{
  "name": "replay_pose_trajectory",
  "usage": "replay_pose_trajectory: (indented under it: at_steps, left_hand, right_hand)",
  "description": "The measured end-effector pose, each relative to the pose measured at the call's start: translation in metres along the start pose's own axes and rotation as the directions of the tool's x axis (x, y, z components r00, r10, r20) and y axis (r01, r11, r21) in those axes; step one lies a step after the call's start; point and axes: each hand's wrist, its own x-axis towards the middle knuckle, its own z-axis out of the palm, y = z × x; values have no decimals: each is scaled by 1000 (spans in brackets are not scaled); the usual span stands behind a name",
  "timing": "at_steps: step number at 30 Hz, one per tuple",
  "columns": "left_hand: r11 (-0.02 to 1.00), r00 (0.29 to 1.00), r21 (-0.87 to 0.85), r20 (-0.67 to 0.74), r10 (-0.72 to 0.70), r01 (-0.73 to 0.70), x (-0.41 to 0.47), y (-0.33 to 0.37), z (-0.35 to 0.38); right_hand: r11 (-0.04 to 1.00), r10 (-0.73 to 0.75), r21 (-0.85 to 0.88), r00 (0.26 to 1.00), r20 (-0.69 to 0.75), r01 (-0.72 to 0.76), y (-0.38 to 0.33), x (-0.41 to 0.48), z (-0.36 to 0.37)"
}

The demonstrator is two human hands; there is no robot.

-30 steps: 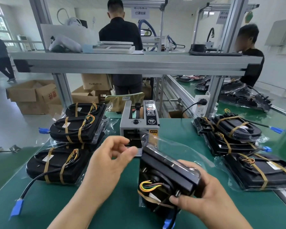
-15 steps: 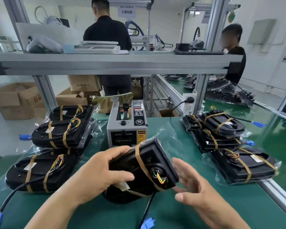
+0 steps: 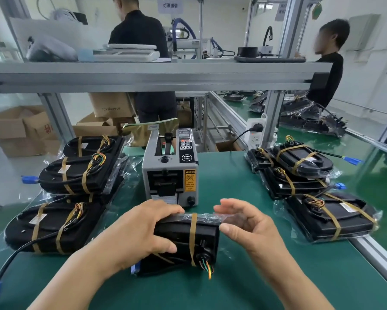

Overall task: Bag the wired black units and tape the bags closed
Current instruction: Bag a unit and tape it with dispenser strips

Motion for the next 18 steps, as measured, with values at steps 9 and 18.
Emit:
replay_pose_trajectory:
  at_steps: [9,18]
  left_hand:
    - [999,1000,-25,-14,20,-20,-2,-5,3]
    - [998,1000,-68,2,-5,6,-3,-4,0]
  right_hand:
    - [991,-134,-47,983,-130,129,-10,9,17]
    - [995,26,-95,996,91,-18,-14,8,-8]
